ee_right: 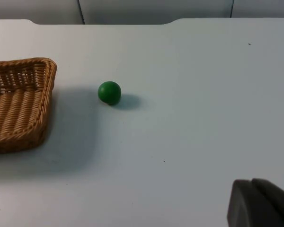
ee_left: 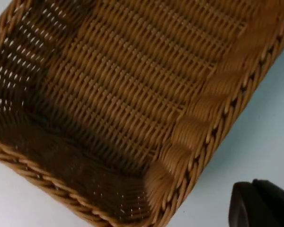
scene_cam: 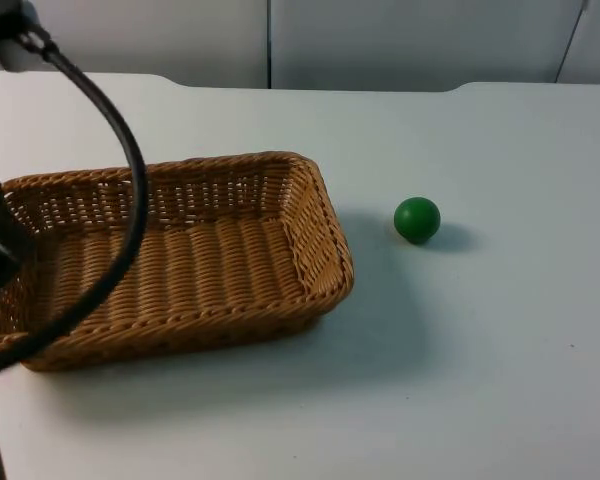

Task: Pick up the basket with the left hand and place the ball into the basket with the right hand.

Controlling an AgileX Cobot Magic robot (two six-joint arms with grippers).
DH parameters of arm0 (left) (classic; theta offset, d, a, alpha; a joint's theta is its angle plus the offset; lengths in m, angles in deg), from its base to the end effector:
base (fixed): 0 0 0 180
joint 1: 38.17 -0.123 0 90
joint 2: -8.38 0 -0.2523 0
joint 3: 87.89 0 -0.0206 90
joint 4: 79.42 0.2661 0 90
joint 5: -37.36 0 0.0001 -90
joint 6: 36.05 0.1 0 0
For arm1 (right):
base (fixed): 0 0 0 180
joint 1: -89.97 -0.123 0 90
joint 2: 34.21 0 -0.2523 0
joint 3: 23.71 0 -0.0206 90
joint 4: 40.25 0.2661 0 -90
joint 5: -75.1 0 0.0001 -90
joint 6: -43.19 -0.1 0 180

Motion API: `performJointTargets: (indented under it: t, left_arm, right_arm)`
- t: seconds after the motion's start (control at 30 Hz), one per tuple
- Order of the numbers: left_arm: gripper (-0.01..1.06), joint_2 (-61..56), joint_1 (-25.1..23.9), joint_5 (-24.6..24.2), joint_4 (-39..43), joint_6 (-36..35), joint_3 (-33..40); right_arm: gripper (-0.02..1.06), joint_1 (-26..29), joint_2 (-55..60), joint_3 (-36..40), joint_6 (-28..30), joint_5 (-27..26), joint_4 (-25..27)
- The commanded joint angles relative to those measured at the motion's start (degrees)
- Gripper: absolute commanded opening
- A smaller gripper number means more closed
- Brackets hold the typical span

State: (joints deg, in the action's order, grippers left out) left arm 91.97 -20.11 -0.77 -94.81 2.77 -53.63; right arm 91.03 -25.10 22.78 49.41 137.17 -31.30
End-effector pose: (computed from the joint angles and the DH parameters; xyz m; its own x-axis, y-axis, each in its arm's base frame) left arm 0.2406 -0.0957 0.1782 -0.6038 0.6615 -0.4448 0.7181 0.6936 0.0567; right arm 0.0470 0.0129 0.2846 -0.4559 -0.0262 -0.8897 -0.1197 0.9923 0.0322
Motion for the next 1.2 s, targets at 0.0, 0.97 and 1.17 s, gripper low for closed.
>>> performJointTargets:
  t: [0.0,0.97,1.17]
  left_arm:
    - [0.0,-0.2,0.5,-1.2,-1.7,8.0,-0.2]
    - [0.0,0.3,6.0,-4.8,45.1,-80.6,-0.2]
    - [0.0,1.1,6.0,1.0,39.8,-78.8,0.0]
  right_arm:
    - [0.0,0.4,-0.3,0.3,-0.2,-0.7,0.4]
    - [0.0,0.4,-0.3,0.3,-0.2,-0.7,0.4]
    - [0.0,0.4,-0.3,0.3,-0.2,-0.7,0.4]
